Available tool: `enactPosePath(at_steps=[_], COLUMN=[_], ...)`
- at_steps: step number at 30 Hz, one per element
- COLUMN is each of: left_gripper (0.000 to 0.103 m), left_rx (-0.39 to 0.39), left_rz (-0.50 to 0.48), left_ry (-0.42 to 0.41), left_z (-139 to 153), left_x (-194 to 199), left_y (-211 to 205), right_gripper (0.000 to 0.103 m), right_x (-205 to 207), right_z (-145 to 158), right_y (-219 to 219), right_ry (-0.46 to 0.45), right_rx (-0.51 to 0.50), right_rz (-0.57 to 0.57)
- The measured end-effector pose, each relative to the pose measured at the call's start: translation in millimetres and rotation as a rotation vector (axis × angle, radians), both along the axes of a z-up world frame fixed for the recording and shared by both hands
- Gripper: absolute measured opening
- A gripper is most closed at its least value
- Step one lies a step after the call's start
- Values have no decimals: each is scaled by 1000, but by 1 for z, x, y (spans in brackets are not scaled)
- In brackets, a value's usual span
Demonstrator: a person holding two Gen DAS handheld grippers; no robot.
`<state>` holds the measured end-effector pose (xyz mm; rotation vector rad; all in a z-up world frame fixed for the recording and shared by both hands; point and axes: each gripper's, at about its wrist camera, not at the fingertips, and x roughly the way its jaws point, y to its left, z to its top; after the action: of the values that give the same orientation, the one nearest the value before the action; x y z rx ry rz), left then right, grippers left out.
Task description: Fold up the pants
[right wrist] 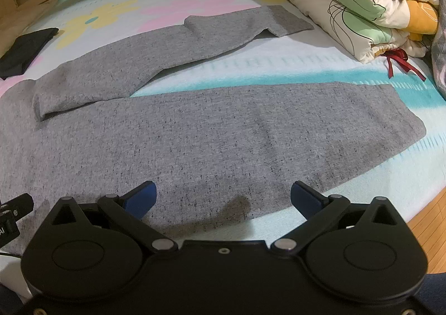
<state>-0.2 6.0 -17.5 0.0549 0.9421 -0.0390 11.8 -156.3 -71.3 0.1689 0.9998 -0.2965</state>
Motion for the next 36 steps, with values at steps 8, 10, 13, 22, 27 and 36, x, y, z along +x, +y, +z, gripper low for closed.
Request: enactPosePath(at_steps=[8, 10, 13, 22, 27, 36], left_gripper=[61, 61, 61, 61, 61, 60], left_rx=[1, 0, 0, 1, 2, -19], left_rz=[0, 0, 0, 0, -1, -17], left_ry=[1, 1, 2, 4, 9, -20], left_z=[-1, -1, -2, -3, -5, -2], left_x=[-1, -1, -1, -2, -2, 0], left_y=[0, 0, 0, 1, 1, 0], right_gripper=[102, 102, 102, 102, 102, 102], right_x=[0, 0, 0, 0, 0, 0], right_z=[0, 0, 0, 0, 0, 2], right_y=[2, 2, 1, 3, 3, 8], right_ry=[1, 1, 1, 3, 2, -30], right_rx=[-4, -4, -4, -6, -5, -7], right_rz=[7, 7, 7, 13, 13, 31])
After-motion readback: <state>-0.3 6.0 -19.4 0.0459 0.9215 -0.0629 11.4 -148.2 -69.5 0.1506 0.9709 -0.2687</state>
